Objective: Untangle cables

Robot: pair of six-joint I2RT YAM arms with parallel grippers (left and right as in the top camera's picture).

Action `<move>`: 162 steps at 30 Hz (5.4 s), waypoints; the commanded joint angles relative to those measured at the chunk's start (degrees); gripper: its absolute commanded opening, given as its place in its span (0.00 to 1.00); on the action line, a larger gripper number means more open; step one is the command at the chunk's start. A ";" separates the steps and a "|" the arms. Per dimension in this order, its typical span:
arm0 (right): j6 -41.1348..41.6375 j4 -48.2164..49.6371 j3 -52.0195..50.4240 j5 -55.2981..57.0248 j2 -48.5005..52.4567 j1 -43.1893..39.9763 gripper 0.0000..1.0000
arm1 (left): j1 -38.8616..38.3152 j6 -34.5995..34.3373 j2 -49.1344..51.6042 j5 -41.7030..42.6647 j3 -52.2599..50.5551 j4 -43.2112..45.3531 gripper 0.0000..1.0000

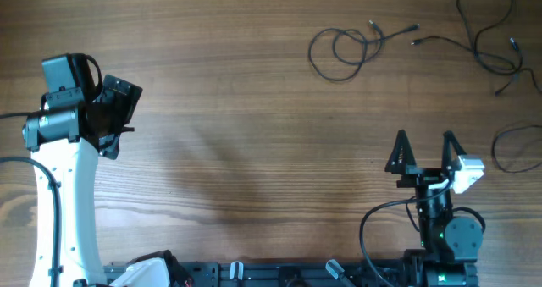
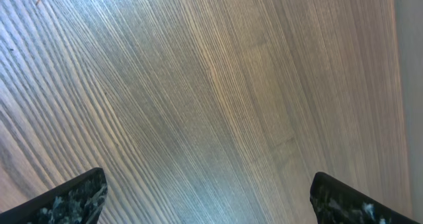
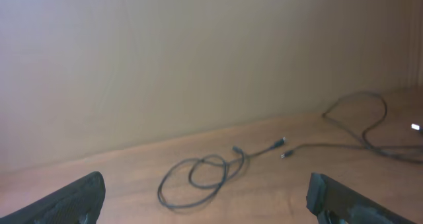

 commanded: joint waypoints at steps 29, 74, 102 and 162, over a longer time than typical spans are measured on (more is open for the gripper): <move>-9.03 -6.19 -0.37 -1.29 -0.87 -2.16 1.00 | 0.37 0.72 -0.37 -0.79 0.33 0.13 1.00; -14.14 -6.08 -0.37 -1.33 -0.83 -2.05 1.00 | 0.37 0.72 -0.37 -0.79 0.33 0.11 1.00; -14.14 -6.05 -0.37 -1.36 -0.76 -2.05 1.00 | -12.74 38.05 -45.09 17.22 0.09 -13.94 1.00; -14.12 -6.05 -0.37 -1.36 -0.76 -2.05 1.00 | -12.63 48.26 -76.06 5.79 -68.70 52.35 1.00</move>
